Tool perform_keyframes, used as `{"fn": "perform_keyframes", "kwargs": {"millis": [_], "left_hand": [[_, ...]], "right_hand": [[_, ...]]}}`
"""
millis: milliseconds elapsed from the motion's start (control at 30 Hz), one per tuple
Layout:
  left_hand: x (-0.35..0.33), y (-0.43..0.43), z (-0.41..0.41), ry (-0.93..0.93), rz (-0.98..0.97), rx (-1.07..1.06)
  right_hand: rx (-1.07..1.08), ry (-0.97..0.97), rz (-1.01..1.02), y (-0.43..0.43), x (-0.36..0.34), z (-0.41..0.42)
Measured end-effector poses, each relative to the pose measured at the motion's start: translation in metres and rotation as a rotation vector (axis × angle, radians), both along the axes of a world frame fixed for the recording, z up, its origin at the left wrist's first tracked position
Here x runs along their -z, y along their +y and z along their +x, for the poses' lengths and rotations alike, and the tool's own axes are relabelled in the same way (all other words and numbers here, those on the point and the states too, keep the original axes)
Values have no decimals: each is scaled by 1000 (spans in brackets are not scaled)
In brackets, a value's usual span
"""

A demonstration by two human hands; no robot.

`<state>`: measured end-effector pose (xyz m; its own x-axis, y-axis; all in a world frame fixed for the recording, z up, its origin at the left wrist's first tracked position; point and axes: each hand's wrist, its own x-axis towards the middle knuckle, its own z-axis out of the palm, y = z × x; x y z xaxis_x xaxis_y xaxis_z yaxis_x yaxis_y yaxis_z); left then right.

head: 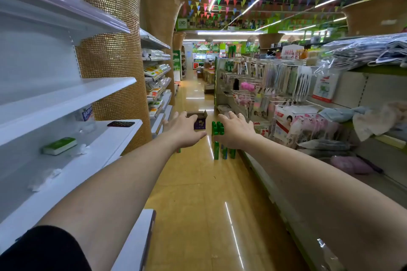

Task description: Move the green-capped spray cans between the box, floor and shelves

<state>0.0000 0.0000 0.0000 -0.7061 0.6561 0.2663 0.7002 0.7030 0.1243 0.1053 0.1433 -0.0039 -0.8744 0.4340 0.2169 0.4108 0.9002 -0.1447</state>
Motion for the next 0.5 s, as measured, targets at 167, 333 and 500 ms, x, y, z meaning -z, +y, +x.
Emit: {"fn": "perform_keyframes", "kwargs": {"millis": [167, 333, 500], "left_hand": [[-1, -7, -38, -4, -17, 4], [1, 4, -76, -26, -36, 0], [2, 39, -116, -16, -13, -9]], "right_hand": [[22, 12, -20, -10, 1, -33], [27, 6, -28, 2, 10, -72], [29, -1, -16, 39, 18, -116]]}}
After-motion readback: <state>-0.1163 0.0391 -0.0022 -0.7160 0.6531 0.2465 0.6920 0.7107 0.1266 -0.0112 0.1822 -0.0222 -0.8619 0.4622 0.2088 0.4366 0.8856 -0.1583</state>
